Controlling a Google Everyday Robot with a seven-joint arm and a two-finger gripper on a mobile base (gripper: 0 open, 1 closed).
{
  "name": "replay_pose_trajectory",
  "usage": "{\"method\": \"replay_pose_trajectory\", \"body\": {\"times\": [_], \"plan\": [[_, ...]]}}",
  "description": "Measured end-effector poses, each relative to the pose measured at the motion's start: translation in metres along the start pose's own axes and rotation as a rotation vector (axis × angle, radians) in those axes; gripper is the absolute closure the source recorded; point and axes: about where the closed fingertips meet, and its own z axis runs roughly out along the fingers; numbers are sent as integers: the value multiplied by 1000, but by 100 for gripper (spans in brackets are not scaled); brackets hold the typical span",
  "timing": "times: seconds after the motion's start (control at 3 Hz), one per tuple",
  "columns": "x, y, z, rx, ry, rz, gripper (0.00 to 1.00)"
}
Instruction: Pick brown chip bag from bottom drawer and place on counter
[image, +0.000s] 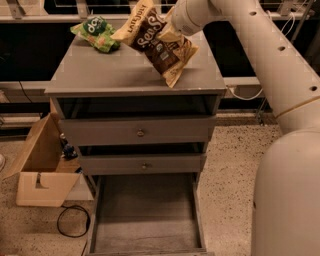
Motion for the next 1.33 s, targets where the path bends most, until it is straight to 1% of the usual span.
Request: {"method": "replay_pose_trajectory", "body": {"times": [0.33, 0.67, 1.0, 1.33], "plan": [[4, 1, 6, -25, -7, 17, 7], [7, 1, 4, -33, -9, 25, 0], [16, -10, -32, 43, -40, 69, 0], [40, -15, -82, 183, -112, 147, 0]]}}
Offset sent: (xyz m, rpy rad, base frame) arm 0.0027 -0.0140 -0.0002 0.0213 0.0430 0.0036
